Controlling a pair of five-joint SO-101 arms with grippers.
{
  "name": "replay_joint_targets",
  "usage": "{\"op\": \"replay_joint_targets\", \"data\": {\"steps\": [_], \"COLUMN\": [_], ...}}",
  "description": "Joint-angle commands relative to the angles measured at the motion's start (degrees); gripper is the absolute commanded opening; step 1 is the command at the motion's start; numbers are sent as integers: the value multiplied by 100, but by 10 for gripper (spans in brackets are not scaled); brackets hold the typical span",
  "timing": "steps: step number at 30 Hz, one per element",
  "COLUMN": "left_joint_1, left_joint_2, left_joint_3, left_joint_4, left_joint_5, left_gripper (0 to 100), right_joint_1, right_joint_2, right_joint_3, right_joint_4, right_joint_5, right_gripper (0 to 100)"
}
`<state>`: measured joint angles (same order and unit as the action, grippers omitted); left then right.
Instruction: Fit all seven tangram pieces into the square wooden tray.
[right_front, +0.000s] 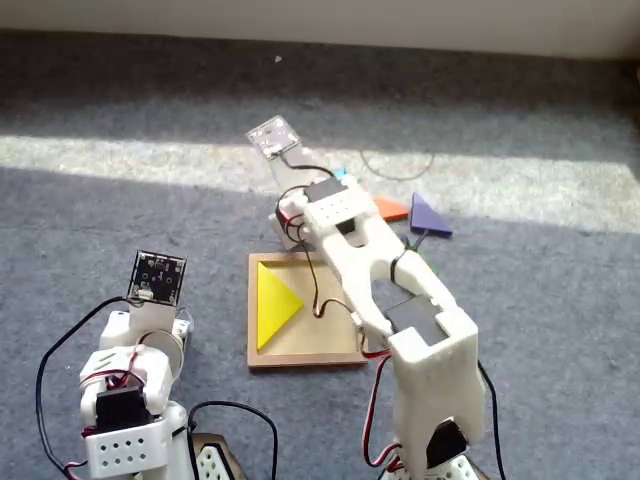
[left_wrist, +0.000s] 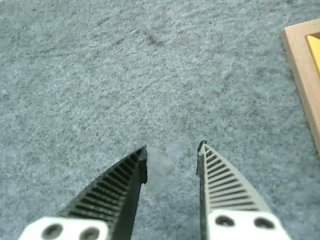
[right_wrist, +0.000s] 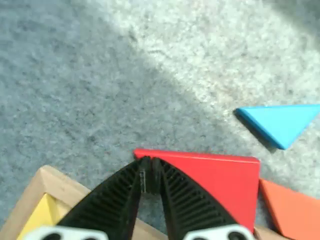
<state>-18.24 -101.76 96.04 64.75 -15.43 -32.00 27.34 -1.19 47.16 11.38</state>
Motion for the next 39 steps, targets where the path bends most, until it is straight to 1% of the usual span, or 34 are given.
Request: {"op": "replay_joint_targets", "data": {"steps": [1, 4, 9, 12, 13, 15, 17, 20, 23, 25, 29, 34, 39], "left_joint_1": [-57, -57, -57, -57, -57, -57, -57, -57, -57, -57, -57, -57, -57], "left_joint_2": [-251, -251, -251, -251, -251, -251, -251, -251, -251, -251, -251, -251, -251], "left_joint_3": [66, 66, 66, 66, 66, 66, 66, 66, 66, 66, 66, 66, 66], "left_joint_4": [-105, -105, -105, -105, -105, -105, -105, -105, -105, -105, -105, -105, -105], "left_joint_5": [-9, -9, -9, -9, -9, -9, -9, -9, -9, -9, -9, -9, -9], "left_gripper": [181, 181, 181, 181, 181, 181, 181, 181, 181, 181, 181, 181, 181], "right_joint_1": [435, 435, 286, 330, 391, 470, 488, 462, 453, 453, 453, 453, 541], "right_joint_2": [-13, -136, -1244, -1798, -1842, -1842, -1815, -1578, -1235, -971, -374, 567, 1508], "right_joint_3": [-163, -163, -127, -84, -22, 48, 101, 92, 66, 4, -892, -2378, -3767], "right_joint_4": [40, 101, 884, 971, 980, 989, 971, 989, 1015, 1262, 1912, 2774, 3415], "right_joint_5": [-360, -352, -334, -299, -149, 316, 651, 765, 870, 985, 1055, 1046, 1046], "right_gripper": [39, 37, 37, 41, 43, 76, 144, 235, 252, 252, 253, 253, 253]}}
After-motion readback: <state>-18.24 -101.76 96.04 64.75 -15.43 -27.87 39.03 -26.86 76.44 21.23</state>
